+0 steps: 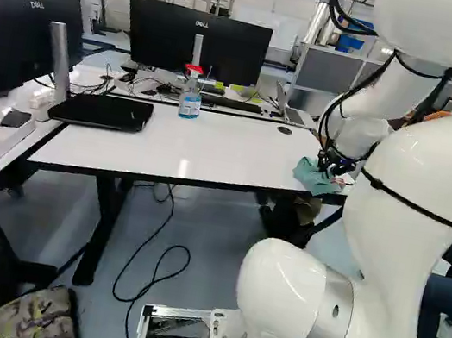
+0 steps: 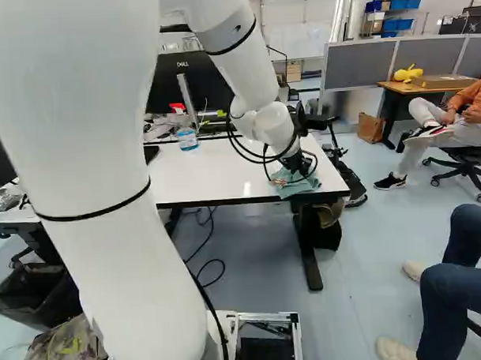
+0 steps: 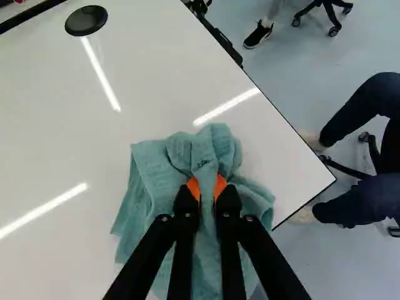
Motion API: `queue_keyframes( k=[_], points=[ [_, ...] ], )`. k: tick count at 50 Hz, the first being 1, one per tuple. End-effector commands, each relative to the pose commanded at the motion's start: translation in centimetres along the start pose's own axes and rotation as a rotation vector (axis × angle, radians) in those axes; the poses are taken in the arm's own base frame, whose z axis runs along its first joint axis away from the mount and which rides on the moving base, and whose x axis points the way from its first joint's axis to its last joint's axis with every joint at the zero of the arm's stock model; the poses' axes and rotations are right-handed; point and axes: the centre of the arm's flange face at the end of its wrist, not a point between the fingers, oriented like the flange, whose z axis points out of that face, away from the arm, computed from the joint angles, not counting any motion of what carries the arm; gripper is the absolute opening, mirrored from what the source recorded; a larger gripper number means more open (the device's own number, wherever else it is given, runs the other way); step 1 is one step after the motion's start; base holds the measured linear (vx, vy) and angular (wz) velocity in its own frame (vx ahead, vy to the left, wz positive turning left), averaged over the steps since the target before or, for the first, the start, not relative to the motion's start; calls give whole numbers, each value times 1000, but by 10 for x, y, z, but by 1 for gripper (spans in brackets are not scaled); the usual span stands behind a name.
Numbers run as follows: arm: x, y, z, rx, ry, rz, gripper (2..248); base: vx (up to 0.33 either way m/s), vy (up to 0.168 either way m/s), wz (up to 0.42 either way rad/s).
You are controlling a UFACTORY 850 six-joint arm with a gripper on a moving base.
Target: Clean the table with the green towel
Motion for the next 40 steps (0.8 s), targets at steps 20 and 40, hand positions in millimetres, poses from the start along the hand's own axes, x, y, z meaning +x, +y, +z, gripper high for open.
queue_keyframes(
  k=[20,40],
  points=[
    [-23,-24,-17,30,-7,-42,43,0,0,0],
    [-15,-53,-12,66,-3,-92,43,0,0,0]
  ],
)
